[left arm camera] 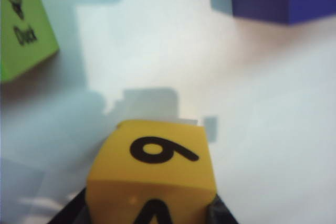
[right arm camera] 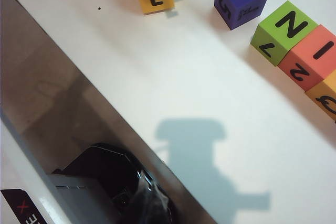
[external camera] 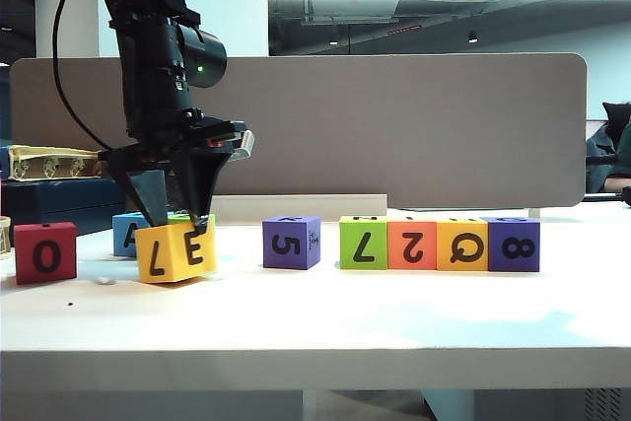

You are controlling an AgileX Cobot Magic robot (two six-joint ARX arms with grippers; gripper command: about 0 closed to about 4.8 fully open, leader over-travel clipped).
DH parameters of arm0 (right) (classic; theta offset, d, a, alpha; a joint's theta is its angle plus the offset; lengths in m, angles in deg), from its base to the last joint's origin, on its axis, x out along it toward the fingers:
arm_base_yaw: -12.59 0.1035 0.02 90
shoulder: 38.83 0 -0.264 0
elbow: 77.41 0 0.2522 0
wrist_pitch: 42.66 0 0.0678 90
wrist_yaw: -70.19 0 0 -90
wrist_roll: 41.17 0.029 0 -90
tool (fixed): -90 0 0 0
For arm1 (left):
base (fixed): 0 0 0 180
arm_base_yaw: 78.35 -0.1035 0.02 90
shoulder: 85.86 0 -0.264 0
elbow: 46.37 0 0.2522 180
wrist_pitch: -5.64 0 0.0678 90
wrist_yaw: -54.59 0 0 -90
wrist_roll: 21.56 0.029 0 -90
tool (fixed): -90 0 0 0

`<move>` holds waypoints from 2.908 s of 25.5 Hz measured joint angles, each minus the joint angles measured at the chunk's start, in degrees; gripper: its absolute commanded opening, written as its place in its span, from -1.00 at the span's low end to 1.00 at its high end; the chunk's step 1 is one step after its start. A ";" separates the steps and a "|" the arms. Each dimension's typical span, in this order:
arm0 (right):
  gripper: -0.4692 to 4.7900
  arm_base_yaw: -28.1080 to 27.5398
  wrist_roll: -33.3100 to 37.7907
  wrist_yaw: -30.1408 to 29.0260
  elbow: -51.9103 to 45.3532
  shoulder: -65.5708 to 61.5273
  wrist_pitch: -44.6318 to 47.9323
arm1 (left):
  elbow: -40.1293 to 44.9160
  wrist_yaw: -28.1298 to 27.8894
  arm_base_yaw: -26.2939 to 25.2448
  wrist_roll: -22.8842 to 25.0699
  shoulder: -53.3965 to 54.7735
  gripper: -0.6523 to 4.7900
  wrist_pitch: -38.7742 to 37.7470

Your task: Select the appropriate blocks from the scattered letter blocks on the table and arrange them in a row to spell out "LEARNING".

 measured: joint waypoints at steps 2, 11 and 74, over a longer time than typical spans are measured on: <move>-0.83 0.00 0.00 0.00 0.00 0.00 0.00 | 0.00 0.17 0.00 -1.09 0.00 0.11 1.42; -0.83 0.00 0.02 0.00 0.00 0.00 0.00 | 0.00 0.37 0.61 -3.56 0.00 0.11 8.00; -0.83 -0.02 0.00 0.11 0.00 -0.04 1.57 | -12.59 -16.22 -2.97 -5.90 1.01 0.00 13.81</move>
